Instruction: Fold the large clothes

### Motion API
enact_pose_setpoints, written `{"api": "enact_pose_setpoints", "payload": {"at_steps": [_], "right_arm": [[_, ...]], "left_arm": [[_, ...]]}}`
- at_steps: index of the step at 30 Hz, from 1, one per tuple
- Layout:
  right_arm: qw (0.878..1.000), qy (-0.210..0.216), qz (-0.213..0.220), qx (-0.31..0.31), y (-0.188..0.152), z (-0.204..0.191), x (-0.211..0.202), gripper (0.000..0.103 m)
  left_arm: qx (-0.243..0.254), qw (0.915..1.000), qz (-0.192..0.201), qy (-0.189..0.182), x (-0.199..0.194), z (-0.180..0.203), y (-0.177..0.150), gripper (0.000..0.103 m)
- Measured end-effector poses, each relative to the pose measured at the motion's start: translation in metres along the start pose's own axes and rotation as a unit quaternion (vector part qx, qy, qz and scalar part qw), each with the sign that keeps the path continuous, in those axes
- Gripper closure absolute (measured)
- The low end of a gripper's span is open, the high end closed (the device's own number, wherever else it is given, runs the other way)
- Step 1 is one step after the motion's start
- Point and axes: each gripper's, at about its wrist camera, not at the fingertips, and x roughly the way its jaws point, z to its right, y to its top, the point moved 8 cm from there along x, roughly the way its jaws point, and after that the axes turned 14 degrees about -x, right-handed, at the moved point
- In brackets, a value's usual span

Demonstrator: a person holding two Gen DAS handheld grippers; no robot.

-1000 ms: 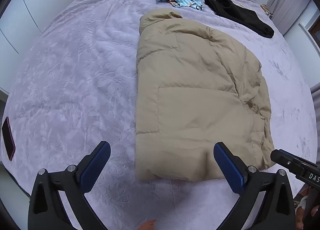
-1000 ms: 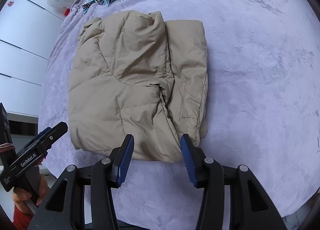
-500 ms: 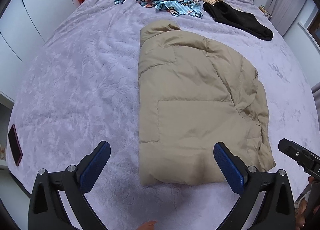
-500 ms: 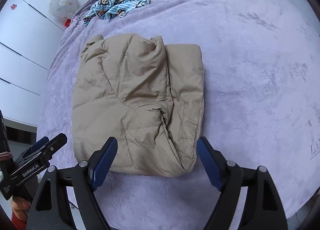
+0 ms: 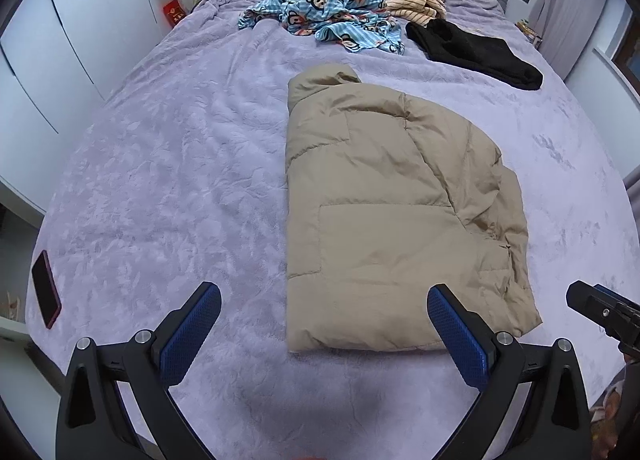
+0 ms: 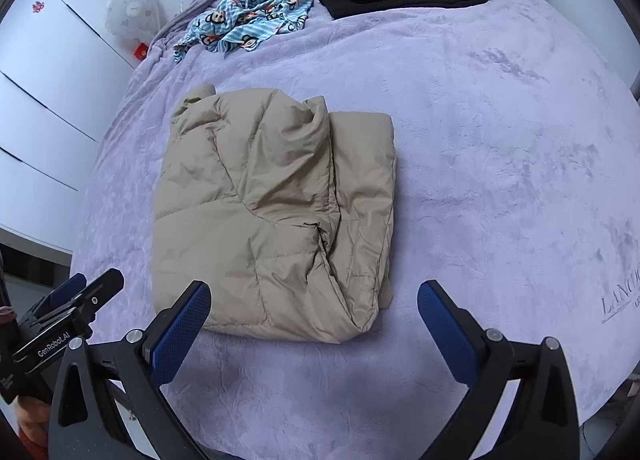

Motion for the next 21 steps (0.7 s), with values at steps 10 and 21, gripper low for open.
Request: {"api": "enact_pose_setpoints", "payload": {"at_steps": [10,21], "right_arm": [[1.0,0.006,0.005,0.003,-0.019,0.001,-0.028,0.0],[0.999,0.017,0.029,-0.015,-0.035,-0.01,-0.059,0.0]], "left_arm": [[-0.004,0.9999,0.011,-0.002,-0.028,0.0,-0.018,0.0],[-0.004,0.9996,0.028,0.01,-0.069,-0.006,-0.049,0.0]]}}
